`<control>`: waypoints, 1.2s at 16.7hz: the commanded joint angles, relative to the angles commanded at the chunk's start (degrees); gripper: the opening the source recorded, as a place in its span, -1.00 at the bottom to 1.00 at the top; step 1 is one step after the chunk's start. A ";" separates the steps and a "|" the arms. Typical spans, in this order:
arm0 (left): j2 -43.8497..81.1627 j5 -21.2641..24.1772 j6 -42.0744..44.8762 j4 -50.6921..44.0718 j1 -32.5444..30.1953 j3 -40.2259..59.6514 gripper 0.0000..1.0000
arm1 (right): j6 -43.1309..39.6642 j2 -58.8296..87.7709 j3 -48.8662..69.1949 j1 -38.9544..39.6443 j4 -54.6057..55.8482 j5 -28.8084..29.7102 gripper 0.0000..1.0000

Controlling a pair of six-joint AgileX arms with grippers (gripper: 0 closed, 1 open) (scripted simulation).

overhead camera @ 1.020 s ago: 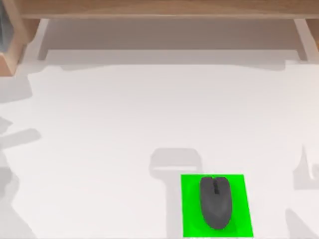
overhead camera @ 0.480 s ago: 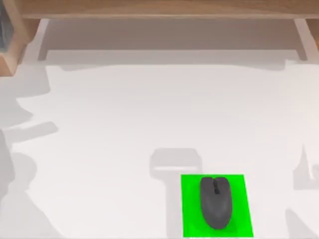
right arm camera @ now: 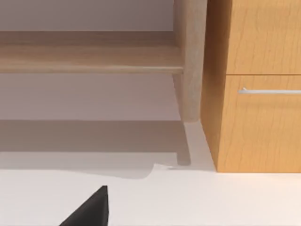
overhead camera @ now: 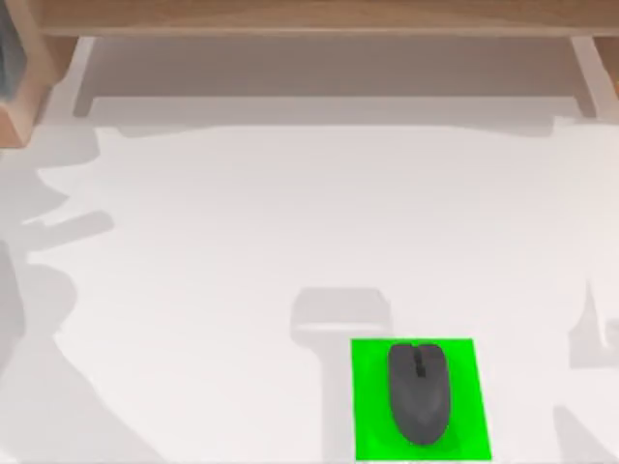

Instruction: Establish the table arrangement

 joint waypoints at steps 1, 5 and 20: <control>0.07 -0.02 -0.01 -0.02 -0.03 0.04 -1.00 | 0.00 0.00 0.00 0.00 0.00 0.00 1.00; 0.07 -0.02 -0.01 -0.02 -0.03 0.04 -0.70 | 0.00 0.00 0.00 0.00 0.00 0.00 1.00; 0.07 -0.02 -0.01 -0.02 -0.03 0.04 1.00 | 0.00 0.00 0.00 0.00 0.00 0.00 1.00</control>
